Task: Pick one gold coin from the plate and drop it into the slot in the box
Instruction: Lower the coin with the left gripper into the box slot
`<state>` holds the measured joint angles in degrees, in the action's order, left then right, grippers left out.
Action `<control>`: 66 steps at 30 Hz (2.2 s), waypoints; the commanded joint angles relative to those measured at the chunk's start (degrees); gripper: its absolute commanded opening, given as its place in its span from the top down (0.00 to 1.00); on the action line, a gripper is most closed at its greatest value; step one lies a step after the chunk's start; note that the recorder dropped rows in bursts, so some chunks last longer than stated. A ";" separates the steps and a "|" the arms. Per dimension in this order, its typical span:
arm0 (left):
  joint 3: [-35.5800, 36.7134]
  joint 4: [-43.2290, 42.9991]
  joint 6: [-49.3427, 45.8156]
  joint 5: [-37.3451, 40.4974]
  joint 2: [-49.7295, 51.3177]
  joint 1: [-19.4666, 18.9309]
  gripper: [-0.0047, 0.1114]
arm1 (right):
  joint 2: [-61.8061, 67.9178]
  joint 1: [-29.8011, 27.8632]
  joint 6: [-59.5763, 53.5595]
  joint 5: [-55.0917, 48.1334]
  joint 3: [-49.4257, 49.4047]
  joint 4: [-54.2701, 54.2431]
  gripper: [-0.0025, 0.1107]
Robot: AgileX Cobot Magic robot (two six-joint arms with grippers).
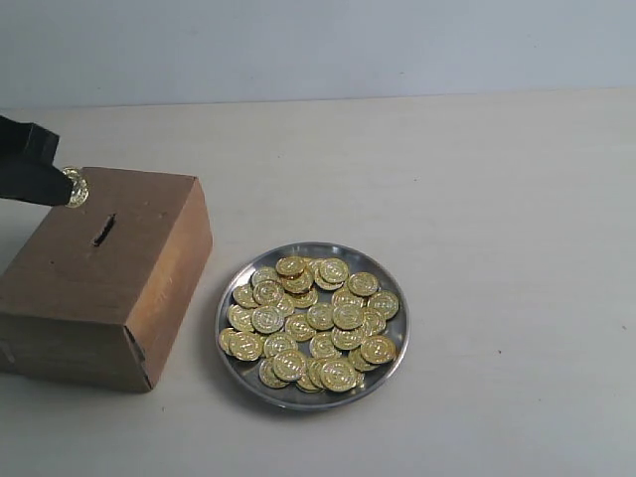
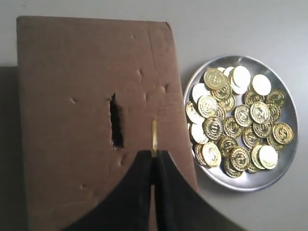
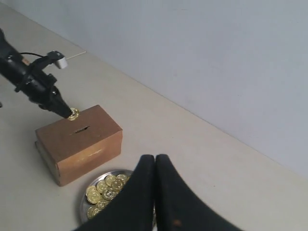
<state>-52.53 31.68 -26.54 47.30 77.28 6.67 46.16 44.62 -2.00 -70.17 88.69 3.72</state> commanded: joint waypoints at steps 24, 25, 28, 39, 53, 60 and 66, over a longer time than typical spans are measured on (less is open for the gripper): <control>-7.76 -15.04 10.25 0.65 12.39 4.61 0.96 | 0.11 -0.31 0.19 0.21 0.22 -3.37 0.98; -7.76 -14.94 10.25 0.52 12.41 4.61 0.96 | 0.11 -0.31 0.19 0.21 0.22 -3.37 0.98; -7.76 -14.97 10.25 0.48 12.64 4.71 0.96 | 0.11 -0.31 0.19 0.21 0.22 -3.37 0.98; -7.76 -13.47 8.71 0.39 13.97 4.68 0.96 | 0.11 -0.31 0.19 0.21 0.22 -3.37 0.98; -7.76 -12.41 7.14 0.56 14.35 4.74 0.96 | 0.11 -0.31 0.19 0.21 0.22 -3.37 0.98; -7.76 -11.83 7.15 0.56 14.35 4.74 0.96 | 0.11 -0.31 0.19 0.21 0.22 -3.37 0.98; -7.76 -11.83 7.24 0.56 14.35 4.74 0.96 | 0.11 -0.31 0.19 0.21 0.22 -3.37 0.98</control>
<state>-59.90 19.52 -19.28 47.98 91.65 11.03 46.16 44.62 -1.91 -70.17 88.69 0.00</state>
